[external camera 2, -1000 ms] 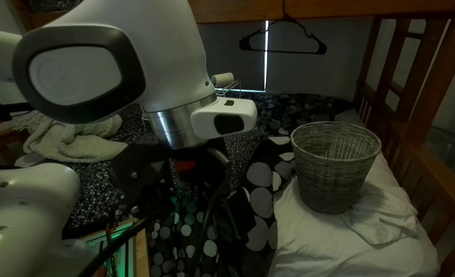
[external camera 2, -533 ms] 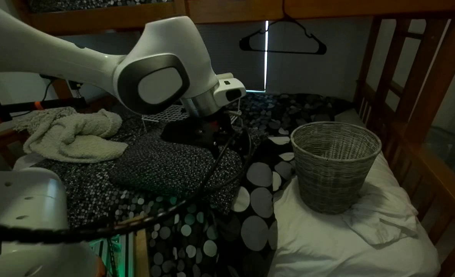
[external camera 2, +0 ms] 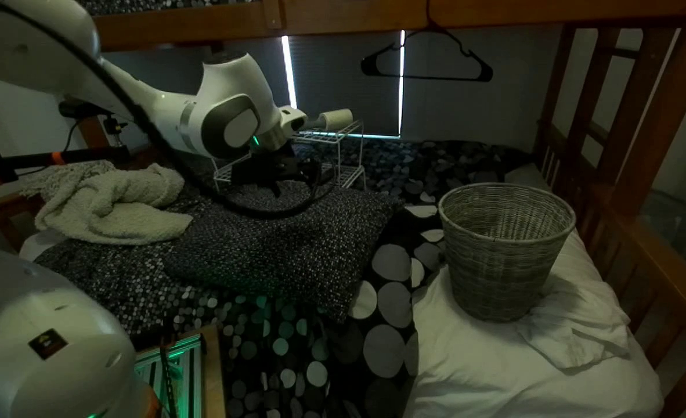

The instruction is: Remove the remote from the bottom rack and put it in the basket

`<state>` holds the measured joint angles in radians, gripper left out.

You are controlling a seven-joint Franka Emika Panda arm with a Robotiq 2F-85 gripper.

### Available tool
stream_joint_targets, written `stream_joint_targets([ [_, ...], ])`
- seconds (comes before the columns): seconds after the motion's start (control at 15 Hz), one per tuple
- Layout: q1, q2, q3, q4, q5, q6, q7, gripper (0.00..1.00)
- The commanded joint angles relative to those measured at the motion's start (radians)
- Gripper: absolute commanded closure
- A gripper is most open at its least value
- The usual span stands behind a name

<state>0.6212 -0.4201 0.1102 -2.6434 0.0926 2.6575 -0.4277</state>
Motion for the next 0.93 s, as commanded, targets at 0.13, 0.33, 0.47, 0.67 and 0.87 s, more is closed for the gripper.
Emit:
stream_joint_targets([
  [0.13, 0.070, 0.065, 0.006, 0.075, 0.062, 0.024, -0.075, 0.00],
  [0.33, 0.070, 0.082, -0.003, 0.089, 0.067, 0.025, -0.098, 0.00],
  [0.47, 0.086, 0.115, -0.011, 0.090, 0.095, 0.114, -0.121, 0.00],
  [0.67, 0.083, 0.286, 0.032, 0.147, 0.054, 0.348, -0.069, 0.00],
  [0.87, 0.028, 0.431, 0.097, 0.197, -0.046, 0.528, 0.023, 0.00],
])
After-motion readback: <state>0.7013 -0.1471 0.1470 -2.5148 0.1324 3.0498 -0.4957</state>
